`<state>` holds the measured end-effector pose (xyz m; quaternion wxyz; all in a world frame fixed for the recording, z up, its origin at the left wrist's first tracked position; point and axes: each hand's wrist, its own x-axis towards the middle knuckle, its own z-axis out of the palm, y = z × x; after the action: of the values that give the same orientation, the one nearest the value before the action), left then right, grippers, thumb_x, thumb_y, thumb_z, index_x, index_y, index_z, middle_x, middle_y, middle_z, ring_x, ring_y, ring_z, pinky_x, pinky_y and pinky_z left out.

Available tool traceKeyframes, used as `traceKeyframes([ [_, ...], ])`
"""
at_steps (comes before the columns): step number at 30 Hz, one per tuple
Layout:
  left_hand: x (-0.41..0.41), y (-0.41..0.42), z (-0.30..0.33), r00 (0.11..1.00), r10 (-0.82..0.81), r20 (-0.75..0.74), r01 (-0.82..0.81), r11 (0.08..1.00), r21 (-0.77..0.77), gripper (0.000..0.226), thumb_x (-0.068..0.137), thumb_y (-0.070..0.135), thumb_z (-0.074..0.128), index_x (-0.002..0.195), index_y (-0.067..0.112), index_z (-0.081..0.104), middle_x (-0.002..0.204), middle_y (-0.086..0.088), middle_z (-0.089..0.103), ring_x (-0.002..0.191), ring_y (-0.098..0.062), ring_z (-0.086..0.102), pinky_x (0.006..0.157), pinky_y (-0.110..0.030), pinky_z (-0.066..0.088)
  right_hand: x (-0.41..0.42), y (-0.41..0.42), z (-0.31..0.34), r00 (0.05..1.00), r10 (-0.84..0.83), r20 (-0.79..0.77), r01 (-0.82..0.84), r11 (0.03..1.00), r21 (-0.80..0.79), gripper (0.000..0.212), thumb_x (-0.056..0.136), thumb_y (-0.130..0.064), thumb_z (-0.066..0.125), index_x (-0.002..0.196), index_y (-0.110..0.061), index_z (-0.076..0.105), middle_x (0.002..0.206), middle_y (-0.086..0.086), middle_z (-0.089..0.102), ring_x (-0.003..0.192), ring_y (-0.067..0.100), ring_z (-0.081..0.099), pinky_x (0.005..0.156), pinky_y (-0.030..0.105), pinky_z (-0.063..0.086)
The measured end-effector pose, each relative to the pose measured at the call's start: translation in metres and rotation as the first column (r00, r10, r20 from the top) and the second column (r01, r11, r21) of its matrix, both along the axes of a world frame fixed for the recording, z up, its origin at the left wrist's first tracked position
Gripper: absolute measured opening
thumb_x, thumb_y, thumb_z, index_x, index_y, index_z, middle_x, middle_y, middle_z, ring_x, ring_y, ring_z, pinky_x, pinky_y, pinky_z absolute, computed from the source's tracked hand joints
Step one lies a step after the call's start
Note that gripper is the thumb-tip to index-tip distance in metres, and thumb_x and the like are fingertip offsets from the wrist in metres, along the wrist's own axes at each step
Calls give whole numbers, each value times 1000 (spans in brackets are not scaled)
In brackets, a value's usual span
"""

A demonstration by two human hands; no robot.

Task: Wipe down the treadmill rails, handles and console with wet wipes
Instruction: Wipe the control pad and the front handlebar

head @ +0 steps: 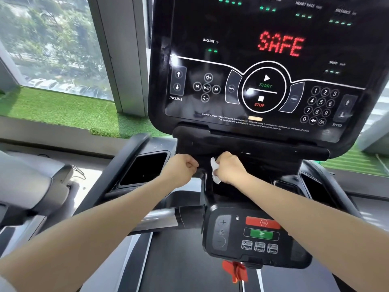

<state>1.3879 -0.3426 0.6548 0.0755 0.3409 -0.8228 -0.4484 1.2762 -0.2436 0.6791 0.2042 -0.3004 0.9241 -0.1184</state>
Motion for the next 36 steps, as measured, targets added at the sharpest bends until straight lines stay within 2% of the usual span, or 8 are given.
traceKeyframes([
  [6, 3, 4, 2, 1000, -23, -13, 23, 1000, -3, 16, 92, 9, 56, 100, 12, 69, 91, 0, 67, 84, -11, 60, 61, -7, 41, 2, 9, -3, 999, 21, 47, -23, 999, 34, 21, 77, -4, 68, 96, -7, 61, 92, 10, 60, 78, 24, 60, 63, 26, 44],
  [12, 5, 8, 2, 998, -64, -23, 65, 998, 10, 14, 92, 9, 56, 99, 12, 68, 97, -1, 70, 91, -13, 63, 73, -16, 46, 4, 20, 7, 957, 44, 287, -56, 998, 35, 18, 76, 2, 73, 92, -3, 68, 68, 6, 58, 70, 22, 60, 74, 34, 57],
  [16, 5, 8, 1, 996, -87, -25, 87, 996, 5, 13, 92, 10, 57, 97, 13, 68, 95, 1, 69, 92, -14, 64, 75, -17, 46, -12, 36, 25, 908, -45, 417, 67, 997, -39, 17, 83, 6, 62, 78, -10, 59, 78, 9, 55, 70, 17, 57, 72, 30, 57],
  [20, 3, 9, 0, 995, -96, -36, 97, 995, 20, 15, 91, 8, 57, 86, 19, 65, 91, 2, 68, 93, -15, 64, 77, -20, 48, -21, 50, 29, 944, -107, 312, 81, 992, 94, 19, 80, 11, 56, 76, -7, 51, 86, 13, 54, 77, 24, 62, 68, 28, 58],
  [26, 7, 8, -1, 994, -104, -35, 105, 994, 33, 13, 91, 10, 56, 90, 16, 68, 95, -5, 71, 92, -20, 66, 72, -23, 49, -1, 31, 18, 986, -25, 166, -12, 976, 216, 17, 83, -9, 62, 68, -10, 53, 62, 3, 55, 47, 12, 49, 35, 9, 34],
  [29, 10, 4, -4, 996, -90, -23, 91, 996, 17, 14, 92, 11, 56, 96, 14, 69, 96, -7, 72, 87, -19, 65, 68, -19, 48, -1, 12, 6, 945, -94, 312, 69, 994, 90, 19, 78, 8, 60, 72, -7, 51, 70, 9, 61, 72, 24, 66, 72, 20, 56],
  [31, 12, 2, -5, 996, -89, -22, 89, 996, 16, 14, 91, 11, 56, 96, 14, 69, 96, -8, 72, 84, -19, 64, 62, -17, 46, 1, 6, 3, 907, -133, 399, 140, 990, 13, 22, 81, 14, 53, 75, -6, 49, 67, 10, 57, 84, 31, 68, 88, 38, 54],
  [36, 15, 0, -5, 995, -97, -11, 97, 995, 8, 15, 91, 12, 56, 99, 14, 69, 98, -6, 71, 86, -19, 65, 58, -13, 44, 5, 15, 5, 809, -159, 566, 274, 954, -124, 27, 80, 22, 53, 79, -5, 52, 81, 13, 54, 66, 20, 61, 53, 25, 57],
])
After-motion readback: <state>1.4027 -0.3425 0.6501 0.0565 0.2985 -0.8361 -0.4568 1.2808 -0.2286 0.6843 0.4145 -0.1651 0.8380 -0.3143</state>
